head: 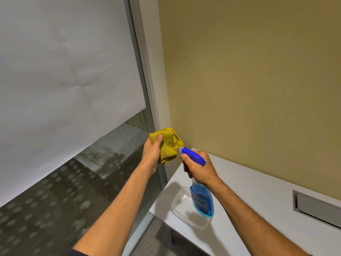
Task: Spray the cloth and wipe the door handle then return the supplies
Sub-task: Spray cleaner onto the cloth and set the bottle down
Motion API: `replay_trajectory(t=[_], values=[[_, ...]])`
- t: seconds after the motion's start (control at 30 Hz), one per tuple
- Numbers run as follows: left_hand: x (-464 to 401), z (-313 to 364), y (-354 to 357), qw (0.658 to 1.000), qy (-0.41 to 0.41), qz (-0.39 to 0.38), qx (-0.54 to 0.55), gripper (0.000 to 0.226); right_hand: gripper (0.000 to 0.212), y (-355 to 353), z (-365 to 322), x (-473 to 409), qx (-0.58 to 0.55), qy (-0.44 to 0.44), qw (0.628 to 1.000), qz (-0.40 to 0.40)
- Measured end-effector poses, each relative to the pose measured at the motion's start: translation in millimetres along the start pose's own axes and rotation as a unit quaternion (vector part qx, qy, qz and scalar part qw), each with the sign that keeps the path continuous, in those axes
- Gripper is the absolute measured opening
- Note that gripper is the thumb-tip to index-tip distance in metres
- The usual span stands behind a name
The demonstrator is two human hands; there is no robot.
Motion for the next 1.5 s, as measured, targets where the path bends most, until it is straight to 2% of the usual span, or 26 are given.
replay_trajectory(t=[0.17, 0.3, 0.43, 0.5, 0.67, 0.8, 0.93, 1.1, 1.3, 1.5], values=[[2, -1, -1, 1.000, -0.010, 0.002, -0.006, 0.017, 0.021, -22, 2, -4, 0.008, 0.003, 0.997, 0.074], [3, -5, 4, 1.000, -0.013, -0.003, -0.005, 0.024, 0.022, -28, -16, -12, 0.015, -0.039, 0.995, 0.089], [1, -4, 4, 1.000, -0.008, 0.003, -0.005, 0.014, 0.025, -13, -11, -15, 0.011, -0.023, 0.999, 0.031], [-1, -2, 2, 1.000, -0.008, 0.008, -0.006, 0.019, 0.024, -8, 1, -12, 0.008, -0.011, 1.000, 0.012], [-5, -4, 1, 1.000, -0.015, 0.014, -0.015, 0.034, 0.020, -15, 21, -15, 0.004, 0.019, 0.999, 0.028], [-7, -9, 6, 0.999, -0.022, 0.010, -0.021, 0.020, 0.021, -22, 11, -26, -0.008, 0.000, 0.999, 0.047], [-10, -15, 12, 0.999, -0.026, 0.005, -0.019, 0.015, 0.022, -14, 8, -36, -0.024, -0.005, 1.000, 0.007], [-17, -18, 9, 0.999, -0.029, 0.016, -0.029, 0.013, 0.029, -5, 37, -37, -0.045, 0.024, 0.998, -0.026], [-17, -42, 8, 0.997, -0.049, 0.018, -0.053, 0.040, 0.026, -12, 97, -33, -0.012, 0.061, 0.998, -0.031], [2, -92, 10, 0.994, -0.085, 0.013, -0.066, 0.021, 0.042, -12, 152, -23, 0.006, 0.088, 0.995, -0.054]])
Point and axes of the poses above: each hand's wrist, its own x-axis away from the middle knuckle, its own y-axis out of the palm, z = x × y, the point moved 10 cm from there along -x, towards the middle knuckle, and after that the axes turned 7 degrees about -x, right-handed, at the moved point
